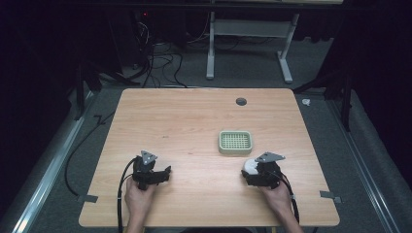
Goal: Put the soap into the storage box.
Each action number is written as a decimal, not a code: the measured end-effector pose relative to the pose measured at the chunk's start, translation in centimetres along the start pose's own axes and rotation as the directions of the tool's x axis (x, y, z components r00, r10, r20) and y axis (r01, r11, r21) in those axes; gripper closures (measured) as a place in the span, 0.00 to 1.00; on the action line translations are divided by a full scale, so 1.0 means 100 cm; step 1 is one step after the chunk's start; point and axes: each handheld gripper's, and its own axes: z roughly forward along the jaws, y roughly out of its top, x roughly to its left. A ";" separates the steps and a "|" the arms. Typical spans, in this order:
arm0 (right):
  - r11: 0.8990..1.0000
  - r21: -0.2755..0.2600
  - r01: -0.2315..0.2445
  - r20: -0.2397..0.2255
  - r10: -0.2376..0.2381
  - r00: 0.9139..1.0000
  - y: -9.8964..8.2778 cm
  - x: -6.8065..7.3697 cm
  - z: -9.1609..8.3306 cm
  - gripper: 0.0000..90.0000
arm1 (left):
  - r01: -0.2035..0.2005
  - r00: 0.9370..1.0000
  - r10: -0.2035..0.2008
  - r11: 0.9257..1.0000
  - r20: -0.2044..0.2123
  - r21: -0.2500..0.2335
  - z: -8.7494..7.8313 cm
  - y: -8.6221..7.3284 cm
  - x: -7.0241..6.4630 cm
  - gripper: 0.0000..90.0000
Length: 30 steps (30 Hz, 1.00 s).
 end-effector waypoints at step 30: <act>1.000 -0.017 0.012 -0.013 -0.013 1.000 0.015 -0.001 -0.009 0.28 | 0.000 1.000 0.000 1.000 0.000 0.000 0.000 0.000 0.000 0.18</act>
